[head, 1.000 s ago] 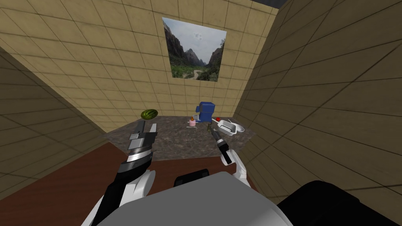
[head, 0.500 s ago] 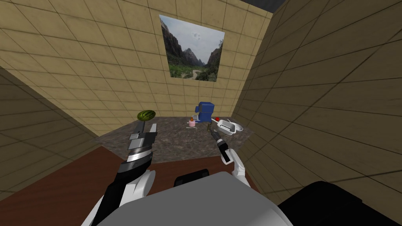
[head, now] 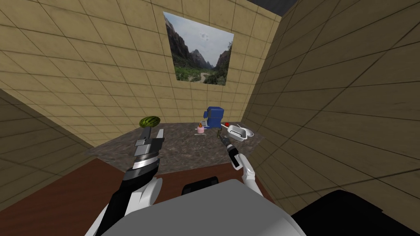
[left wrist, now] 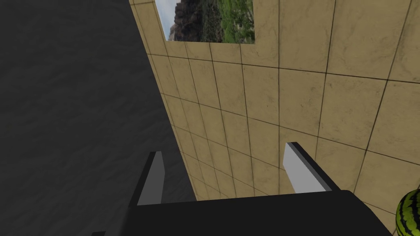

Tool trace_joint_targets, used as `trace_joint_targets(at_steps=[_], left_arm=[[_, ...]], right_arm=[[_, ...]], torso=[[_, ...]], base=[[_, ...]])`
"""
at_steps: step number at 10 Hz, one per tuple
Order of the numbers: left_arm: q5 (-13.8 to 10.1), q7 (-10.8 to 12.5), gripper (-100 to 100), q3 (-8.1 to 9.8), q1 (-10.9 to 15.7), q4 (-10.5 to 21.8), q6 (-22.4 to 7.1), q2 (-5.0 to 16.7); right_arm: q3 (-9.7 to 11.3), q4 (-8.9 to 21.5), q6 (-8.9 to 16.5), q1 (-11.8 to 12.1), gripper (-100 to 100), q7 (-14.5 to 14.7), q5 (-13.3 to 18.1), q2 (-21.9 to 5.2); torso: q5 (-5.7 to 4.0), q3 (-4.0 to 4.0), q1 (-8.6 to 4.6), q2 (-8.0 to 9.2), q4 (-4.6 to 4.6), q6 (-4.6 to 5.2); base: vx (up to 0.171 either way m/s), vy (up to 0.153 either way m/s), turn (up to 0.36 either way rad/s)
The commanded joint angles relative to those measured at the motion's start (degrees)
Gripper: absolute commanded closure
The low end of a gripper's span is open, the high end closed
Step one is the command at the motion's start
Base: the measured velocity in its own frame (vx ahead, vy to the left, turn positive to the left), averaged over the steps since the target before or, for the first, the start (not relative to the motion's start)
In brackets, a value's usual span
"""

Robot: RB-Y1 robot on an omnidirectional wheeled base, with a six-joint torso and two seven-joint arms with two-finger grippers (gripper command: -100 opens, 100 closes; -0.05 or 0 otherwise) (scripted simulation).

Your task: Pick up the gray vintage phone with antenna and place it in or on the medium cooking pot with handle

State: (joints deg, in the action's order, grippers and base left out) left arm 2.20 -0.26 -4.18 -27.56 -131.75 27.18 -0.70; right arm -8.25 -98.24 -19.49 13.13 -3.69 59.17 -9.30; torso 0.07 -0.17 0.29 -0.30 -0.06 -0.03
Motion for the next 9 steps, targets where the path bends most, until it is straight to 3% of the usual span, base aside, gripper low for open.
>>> trace_joint_targets(at_steps=[1, 9], left_arm=[[0.0, 0.0, 0, 0.0, 0.0, 0.0, 0.0, 0.0], [0.0, 0.0, 0, 0.0, 0.0, 0.0, 0.0, 0.0]], right_arm=[[-0.3, 0.8, 0.2, -0.6, -100, 0.2, 1.8, -0.1], [-3.8, 6.2, 1.6, -5.3, -100, 1.3, 14.2, -2.2]], torso=[[0.0, 0.0, 0.0, 0.0, 0.0, 0.0], [0.0, 0.01, -0.05, 0.02, 0.0, 0.0]], base=[[0.057, 0.057, -0.022], [0.059, 0.061, -0.047]])
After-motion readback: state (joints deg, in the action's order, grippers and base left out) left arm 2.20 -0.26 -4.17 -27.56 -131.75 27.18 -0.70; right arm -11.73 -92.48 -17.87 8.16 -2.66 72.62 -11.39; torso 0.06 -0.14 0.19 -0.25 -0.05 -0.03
